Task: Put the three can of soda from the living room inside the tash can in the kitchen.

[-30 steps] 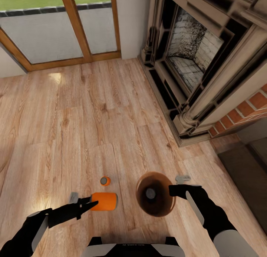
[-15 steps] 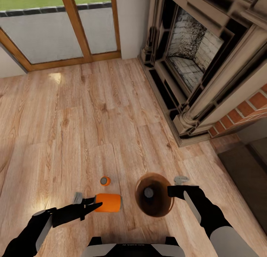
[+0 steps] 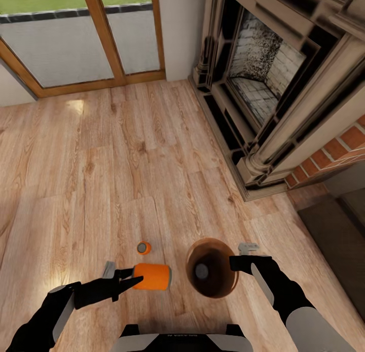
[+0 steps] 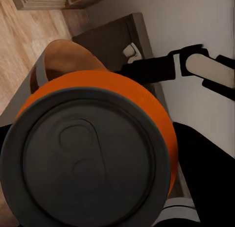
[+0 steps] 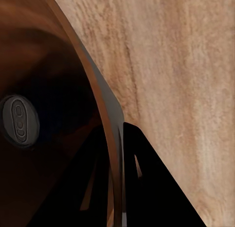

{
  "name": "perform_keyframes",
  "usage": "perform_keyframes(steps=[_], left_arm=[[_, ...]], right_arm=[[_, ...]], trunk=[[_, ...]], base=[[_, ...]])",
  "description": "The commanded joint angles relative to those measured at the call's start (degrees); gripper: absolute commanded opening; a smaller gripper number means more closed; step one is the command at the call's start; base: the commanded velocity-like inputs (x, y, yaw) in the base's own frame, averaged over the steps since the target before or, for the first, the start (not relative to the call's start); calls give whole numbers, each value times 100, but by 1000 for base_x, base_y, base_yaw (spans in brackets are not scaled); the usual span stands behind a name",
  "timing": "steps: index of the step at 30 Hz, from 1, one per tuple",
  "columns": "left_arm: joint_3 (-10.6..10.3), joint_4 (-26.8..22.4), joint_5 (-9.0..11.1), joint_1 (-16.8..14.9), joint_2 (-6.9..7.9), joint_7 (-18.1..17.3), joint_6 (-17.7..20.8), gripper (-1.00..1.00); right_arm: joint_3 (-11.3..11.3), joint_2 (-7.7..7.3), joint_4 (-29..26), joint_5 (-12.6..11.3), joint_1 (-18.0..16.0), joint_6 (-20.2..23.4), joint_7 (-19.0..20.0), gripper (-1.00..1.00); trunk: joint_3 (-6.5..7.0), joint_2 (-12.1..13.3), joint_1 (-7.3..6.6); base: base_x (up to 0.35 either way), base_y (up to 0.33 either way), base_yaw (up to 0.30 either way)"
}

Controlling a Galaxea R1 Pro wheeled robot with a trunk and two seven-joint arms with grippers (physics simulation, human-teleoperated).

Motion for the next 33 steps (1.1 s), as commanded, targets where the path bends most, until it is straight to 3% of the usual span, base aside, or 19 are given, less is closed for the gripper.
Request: perform_keyframes(steps=[1, 12, 16, 17, 20, 21, 33], left_arm=[[-2, -11, 1, 0, 0, -14, -3, -100], [-69, -53, 9, 0, -21, -352, 6, -100], [-77, -56, 9, 0, -166, -374, 6, -100], [-82, -57, 9, 0, -262, -380, 6, -100], [-85, -59, 9, 0, -318, -383, 7, -100], [-86, -58, 9, 0, -338, -385, 7, -100], [-86, -54, 9, 0, -361, -385, 7, -100]], right_arm=[[0, 1, 3, -81, -1, 1, 46, -100], [0, 1, 18, -80, -4, -3, 46, -100], [0, 1, 19, -80, -4, -4, 46, -100], [0, 1, 37, -80, -4, -4, 46, -100], [0, 1, 125, -80, -24, -7, 46, -100], [0, 3, 383, -80, -113, -142, 46, -100], [0, 53, 851, -80, -297, -396, 46, -100]], trunk=[[0, 0, 0], [0, 0, 0], [0, 0, 0], [0, 0, 0], [0, 0, 0], [0, 0, 0], [0, 0, 0]], base=[[0, 0, 0], [0, 0, 0], [0, 0, 0], [0, 0, 0], [0, 0, 0], [0, 0, 0], [0, 0, 0]])
